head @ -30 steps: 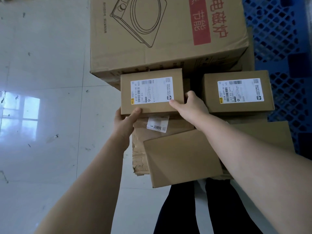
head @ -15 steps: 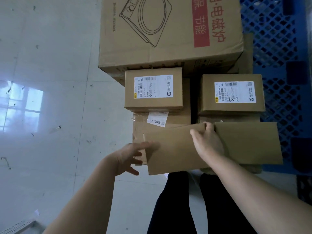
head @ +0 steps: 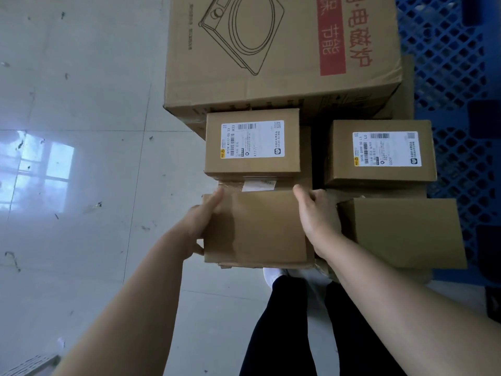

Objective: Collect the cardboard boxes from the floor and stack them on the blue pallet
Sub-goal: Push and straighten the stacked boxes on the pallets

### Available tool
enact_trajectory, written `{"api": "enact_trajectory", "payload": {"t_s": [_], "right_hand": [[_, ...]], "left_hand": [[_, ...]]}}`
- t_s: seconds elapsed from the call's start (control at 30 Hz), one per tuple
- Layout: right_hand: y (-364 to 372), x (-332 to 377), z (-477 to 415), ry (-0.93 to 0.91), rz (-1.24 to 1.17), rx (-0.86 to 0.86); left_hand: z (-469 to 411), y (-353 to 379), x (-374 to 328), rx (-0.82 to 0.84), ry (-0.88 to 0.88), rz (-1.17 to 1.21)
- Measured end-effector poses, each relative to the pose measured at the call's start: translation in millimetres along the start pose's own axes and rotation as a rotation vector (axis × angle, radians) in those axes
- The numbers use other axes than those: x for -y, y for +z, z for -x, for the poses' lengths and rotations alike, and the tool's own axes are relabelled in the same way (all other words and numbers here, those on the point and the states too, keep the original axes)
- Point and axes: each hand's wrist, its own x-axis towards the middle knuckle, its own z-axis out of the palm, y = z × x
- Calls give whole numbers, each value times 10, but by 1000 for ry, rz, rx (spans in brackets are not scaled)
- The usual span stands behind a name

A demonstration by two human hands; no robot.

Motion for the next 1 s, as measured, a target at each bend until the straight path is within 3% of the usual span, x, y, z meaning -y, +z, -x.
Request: {"api": "enact_trajectory", "payload": {"t_s": [0.1,0.27,0.4,0.5,0.63,0.73,0.83,1.0], "right_hand": [[-83,-72,79,39,-116,-43],[-110,-157,169,-1,-111,82],[-125,-215,224,42,-137,163],[-127,-291,300,-27,-167,121],[-61,-387,368,-130,-277,8],[15,-363,364,58,-260,141],[-22,-270,369,320,-266,359],[-92,-246,241,127,-216,320]], "left_hand": [[17,-112,137,-14,-33,103],[142,-183,355,22,-21,159],[245,-193,496,57,153,240],[292,-179,519,69,262,245],[276,-49,533,-137,312,414],[224,88,576,-258,163,481],[267,112,564,-99,-8,391],[127,-63,555,29,205,268]]}}
